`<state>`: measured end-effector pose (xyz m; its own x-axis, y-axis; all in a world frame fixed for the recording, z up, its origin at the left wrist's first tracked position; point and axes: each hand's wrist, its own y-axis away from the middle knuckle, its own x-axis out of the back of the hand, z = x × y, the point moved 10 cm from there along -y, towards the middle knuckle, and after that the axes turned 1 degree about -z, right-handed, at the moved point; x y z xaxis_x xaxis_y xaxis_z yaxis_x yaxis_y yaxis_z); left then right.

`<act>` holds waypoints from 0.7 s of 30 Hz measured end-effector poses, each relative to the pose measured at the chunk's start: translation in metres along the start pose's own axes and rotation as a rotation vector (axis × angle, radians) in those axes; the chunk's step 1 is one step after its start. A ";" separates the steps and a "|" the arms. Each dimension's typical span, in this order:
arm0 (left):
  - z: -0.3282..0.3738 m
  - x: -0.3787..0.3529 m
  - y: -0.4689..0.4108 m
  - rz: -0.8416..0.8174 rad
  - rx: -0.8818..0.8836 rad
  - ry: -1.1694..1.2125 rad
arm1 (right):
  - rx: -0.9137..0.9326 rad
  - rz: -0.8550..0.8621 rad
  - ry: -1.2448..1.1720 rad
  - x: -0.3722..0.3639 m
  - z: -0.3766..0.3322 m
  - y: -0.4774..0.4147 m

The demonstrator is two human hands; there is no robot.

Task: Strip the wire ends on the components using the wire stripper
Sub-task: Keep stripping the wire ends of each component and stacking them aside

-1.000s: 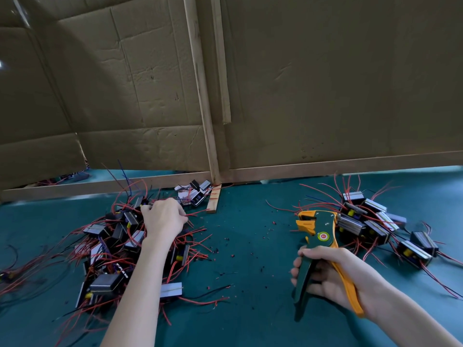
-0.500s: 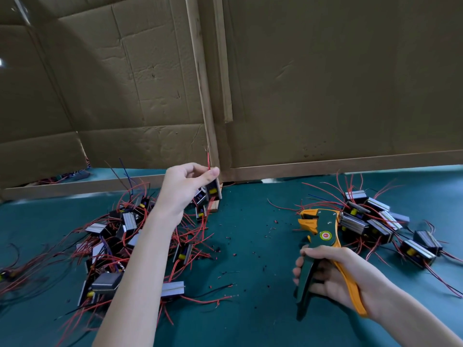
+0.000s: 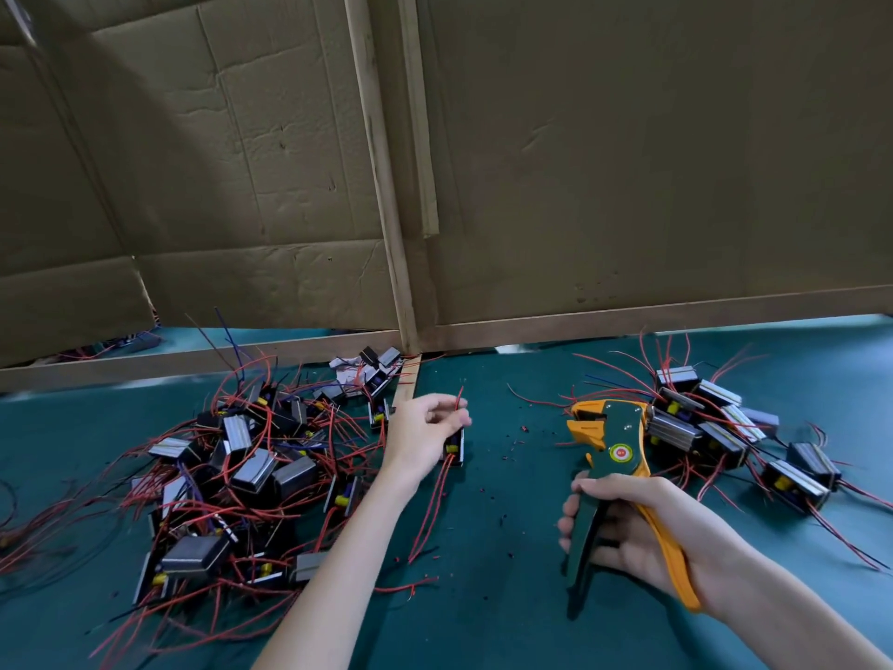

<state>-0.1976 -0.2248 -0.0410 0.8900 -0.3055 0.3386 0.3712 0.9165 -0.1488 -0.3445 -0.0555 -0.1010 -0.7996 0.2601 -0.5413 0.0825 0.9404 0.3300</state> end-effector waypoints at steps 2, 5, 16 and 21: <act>0.002 -0.002 0.000 0.019 0.028 0.250 | 0.004 -0.023 0.016 -0.003 0.000 0.001; 0.008 -0.003 -0.003 0.020 0.043 0.428 | 0.004 -0.041 0.054 -0.005 0.002 -0.001; 0.040 -0.015 0.001 -0.090 -0.082 0.391 | 0.053 -0.110 0.105 -0.008 -0.001 -0.003; 0.048 -0.022 0.005 -0.138 -0.098 0.360 | 0.066 -0.111 0.099 -0.010 -0.002 -0.003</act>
<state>-0.2285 -0.2008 -0.0046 0.8593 -0.5112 0.0166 0.5021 0.8368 -0.2185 -0.3380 -0.0611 -0.0951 -0.8604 0.1335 -0.4918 0.0261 0.9753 0.2191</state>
